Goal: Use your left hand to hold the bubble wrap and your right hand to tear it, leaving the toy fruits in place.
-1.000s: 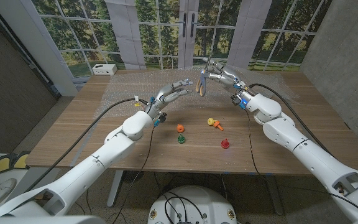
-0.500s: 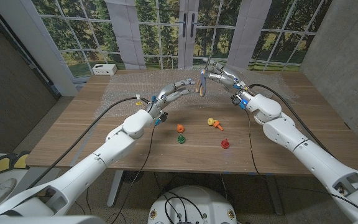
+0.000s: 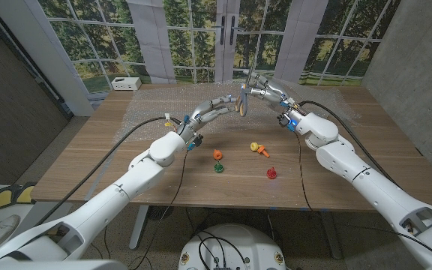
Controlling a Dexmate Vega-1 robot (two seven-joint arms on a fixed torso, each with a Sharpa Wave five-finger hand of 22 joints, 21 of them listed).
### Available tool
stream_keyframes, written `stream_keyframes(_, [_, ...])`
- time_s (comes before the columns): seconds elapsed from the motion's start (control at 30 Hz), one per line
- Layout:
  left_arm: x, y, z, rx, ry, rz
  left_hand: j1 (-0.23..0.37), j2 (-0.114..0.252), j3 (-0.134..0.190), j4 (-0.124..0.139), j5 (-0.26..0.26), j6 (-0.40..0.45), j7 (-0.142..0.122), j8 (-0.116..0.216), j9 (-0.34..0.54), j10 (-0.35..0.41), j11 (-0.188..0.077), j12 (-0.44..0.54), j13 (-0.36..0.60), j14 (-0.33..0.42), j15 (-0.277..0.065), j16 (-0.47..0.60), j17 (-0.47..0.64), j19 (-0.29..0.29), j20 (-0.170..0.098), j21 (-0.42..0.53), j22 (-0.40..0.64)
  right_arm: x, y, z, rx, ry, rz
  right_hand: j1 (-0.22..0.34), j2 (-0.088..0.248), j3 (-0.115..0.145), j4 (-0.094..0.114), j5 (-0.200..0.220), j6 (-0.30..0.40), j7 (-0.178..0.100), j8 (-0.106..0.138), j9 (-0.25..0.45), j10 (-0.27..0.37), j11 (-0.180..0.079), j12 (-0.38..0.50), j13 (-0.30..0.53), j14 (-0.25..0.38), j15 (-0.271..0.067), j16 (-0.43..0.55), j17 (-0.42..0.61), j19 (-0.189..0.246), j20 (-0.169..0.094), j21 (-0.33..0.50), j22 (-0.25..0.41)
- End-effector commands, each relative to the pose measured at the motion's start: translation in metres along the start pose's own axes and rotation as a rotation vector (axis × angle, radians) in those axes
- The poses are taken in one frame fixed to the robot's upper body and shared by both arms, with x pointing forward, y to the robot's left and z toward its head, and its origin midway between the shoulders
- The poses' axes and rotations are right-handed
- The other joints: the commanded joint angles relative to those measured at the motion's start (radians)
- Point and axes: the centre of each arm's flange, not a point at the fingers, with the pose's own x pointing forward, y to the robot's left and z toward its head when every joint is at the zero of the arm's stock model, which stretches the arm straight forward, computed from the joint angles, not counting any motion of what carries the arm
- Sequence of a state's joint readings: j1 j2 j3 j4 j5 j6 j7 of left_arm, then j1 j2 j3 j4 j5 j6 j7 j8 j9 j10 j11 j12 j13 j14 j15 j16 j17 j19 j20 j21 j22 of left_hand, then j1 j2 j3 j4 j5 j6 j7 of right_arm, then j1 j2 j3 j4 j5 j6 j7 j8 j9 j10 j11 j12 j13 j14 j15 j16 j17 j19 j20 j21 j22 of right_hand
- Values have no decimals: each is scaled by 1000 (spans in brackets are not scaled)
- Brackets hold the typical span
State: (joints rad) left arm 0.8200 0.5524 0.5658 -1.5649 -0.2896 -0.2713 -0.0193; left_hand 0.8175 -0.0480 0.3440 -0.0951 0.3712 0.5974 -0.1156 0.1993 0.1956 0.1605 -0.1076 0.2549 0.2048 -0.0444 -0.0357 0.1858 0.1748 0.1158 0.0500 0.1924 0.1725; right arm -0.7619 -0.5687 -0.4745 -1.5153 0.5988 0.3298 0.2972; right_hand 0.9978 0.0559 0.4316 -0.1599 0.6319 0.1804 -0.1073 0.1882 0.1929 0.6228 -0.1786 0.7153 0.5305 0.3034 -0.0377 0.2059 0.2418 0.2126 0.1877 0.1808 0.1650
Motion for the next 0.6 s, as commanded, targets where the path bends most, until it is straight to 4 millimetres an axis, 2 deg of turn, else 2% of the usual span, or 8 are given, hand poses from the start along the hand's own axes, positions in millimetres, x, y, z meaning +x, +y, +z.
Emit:
stream_keyframes(0.03, [2, -2, -2, -8, -1, -13, 2, 19, -11, 4, 5, 29, -17, 11, 3, 22, -5, 7, 3, 9, -8, 2, 1, -1, 3, 1, 3, 2, 2, 0, 1, -2, -2, 4, 12, 5, 4, 8, 3, -3, 1, 3, 29, -29, 177, 38, 5, -159, 7, 2, 4, -4, 7, 4])
stream_keyframes(0.2, [1, -2, -3, -17, -2, -6, 14, 47, -7, 7, 5, 45, -23, 14, 3, 34, -6, 9, 4, 17, -7, 5, 1, 1, 4, 2, 3, 1, 3, -1, 3, 0, -1, 4, 12, 4, 4, 8, 3, -3, 1, 3, 28, -25, 178, 38, 6, -160, 8, 2, 3, -4, 7, 4])
stream_keyframes(0.3, [1, -3, -3, -20, -2, -5, 18, 53, -7, 6, 4, 50, -25, 14, 3, 40, -11, 10, 4, 19, -8, 5, 1, 2, 3, 2, 3, 1, 2, -2, 7, 0, -2, 4, 13, 4, 4, 8, 2, -2, 1, 3, 28, -25, 179, 38, 5, -161, 8, 2, 3, -5, 7, 4])
stream_keyframes(0.6, [0, -4, -4, -22, 0, 7, 23, 63, -13, 7, -1, 49, -20, 10, 3, 46, -2, 10, 4, 22, -9, 5, 0, 4, 2, 3, 3, 0, 5, 0, 8, -7, 7, 3, 13, 4, 5, 9, 3, -2, 2, 3, 28, -28, 180, 37, 6, -159, 8, 3, 3, -3, 7, 4])
